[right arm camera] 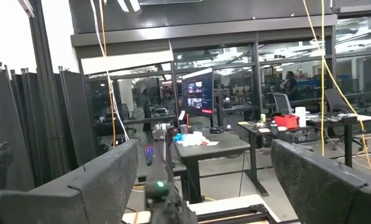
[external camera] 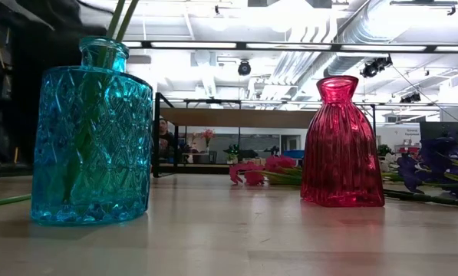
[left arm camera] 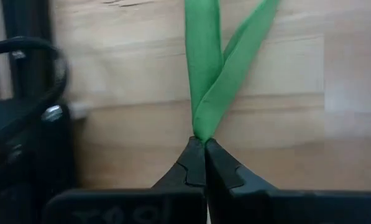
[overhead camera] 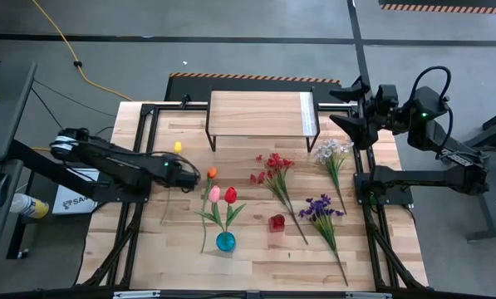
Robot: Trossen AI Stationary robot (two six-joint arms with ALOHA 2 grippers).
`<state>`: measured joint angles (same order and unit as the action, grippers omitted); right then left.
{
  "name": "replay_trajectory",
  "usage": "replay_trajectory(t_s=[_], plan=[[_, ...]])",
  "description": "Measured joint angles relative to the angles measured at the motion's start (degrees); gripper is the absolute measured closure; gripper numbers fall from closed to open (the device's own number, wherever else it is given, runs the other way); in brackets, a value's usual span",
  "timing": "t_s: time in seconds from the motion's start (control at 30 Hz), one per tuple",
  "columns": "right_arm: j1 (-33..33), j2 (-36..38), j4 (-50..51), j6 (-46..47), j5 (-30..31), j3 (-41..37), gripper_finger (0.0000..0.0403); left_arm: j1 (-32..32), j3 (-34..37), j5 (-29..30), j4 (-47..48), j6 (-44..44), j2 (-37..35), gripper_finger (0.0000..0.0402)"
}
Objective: Pick and place flowers into a vace then onto a shelf
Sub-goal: Put the yellow tulip into the blue transparent vase
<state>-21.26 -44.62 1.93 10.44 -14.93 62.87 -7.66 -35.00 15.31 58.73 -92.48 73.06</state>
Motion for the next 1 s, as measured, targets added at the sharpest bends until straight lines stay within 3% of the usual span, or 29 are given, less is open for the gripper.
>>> replay_trajectory(t_s=[0.23, 0.47, 0.73, 1.0], plan=[[0.0, 0.0, 0.0, -0.4, 2.9, 0.0, 0.0049, -9.3, -6.9, 3.2, 7.0, -5.6, -9.1, 0.0377], [0.0, 0.0, 0.0, -0.5, 6.2, 0.0, 0.0049, -19.0, -18.8, 3.0, 14.4, -7.7, -10.7, 0.0377], [0.0, 0.0, 0.0, -0.5, 8.2, 0.0, 0.0049, -31.4, -29.5, 2.5, 18.3, -16.5, -6.9, 0.0377], [0.0, 0.0, 0.0, -0.3, 8.0, 0.0, 0.0049, -42.3, -41.2, 11.4, 31.4, -31.8, 1.5, 0.0377]])
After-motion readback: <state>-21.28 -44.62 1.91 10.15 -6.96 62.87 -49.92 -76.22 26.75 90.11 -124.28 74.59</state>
